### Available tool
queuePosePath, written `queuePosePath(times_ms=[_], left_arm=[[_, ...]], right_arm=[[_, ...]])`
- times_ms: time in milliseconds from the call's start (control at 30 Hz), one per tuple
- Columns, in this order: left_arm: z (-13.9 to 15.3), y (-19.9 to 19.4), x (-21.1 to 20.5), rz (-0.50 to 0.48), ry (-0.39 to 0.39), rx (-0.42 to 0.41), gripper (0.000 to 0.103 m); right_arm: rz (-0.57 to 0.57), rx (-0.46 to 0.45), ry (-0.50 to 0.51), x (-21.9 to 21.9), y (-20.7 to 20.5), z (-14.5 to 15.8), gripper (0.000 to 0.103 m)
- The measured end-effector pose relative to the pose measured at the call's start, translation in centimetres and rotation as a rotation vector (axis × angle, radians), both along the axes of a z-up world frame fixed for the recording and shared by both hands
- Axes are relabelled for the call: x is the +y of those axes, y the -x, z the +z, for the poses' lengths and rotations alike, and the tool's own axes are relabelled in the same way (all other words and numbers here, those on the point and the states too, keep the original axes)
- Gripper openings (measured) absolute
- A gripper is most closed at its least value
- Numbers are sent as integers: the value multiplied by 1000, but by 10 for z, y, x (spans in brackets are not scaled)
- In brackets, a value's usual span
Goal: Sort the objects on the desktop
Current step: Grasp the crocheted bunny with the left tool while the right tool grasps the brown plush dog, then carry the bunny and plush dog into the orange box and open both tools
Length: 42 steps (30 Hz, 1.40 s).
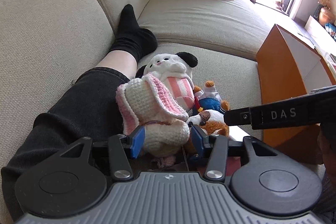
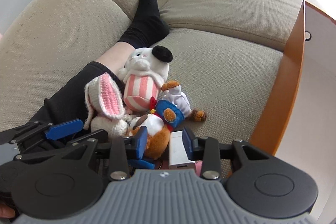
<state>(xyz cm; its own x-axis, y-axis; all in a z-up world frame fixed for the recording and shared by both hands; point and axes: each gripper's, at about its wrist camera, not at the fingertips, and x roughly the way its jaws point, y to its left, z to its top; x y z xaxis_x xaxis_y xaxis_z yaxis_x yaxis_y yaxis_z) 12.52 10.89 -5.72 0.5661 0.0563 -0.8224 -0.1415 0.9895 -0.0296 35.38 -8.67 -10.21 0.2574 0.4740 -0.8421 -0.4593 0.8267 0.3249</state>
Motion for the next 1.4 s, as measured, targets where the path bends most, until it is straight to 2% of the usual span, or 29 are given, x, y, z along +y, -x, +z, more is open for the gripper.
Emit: queuePosePath(times_ms=[100,200,400,467,567,667,800,900,1133,1400], left_arm=[[-10,-10,-8,-19,-73,38,59],[-15,-16,-16,-46,-130,62,66],[-24,-22,-25,-80,-206,101,71],[-27,-23,-26,-103,-230,109,72],[-37,-25,-20,-112,-236,136,72],[-41,-24,-15,-113,-212,120,72],[-42,-21,-11,-98,-192,99,69],[-36,-14,-7,-91,-164,73,63],[-12,14,3,-55,-100,-14,61],[40,45,1,-40,-59,-166,61]], right_arm=[[-14,72,-19,2,-13,-10,43],[-25,110,-40,4,-20,-16,50],[-41,231,-66,12,-36,-34,58],[-38,233,-68,16,-38,-36,58],[-18,234,-68,26,-40,-40,58],[-5,212,-50,35,-41,-43,60],[-12,256,-84,36,-45,-56,56],[1,237,-96,34,-41,-49,51],[6,180,-129,19,-28,-19,51],[25,-23,-210,-25,-5,53,51]])
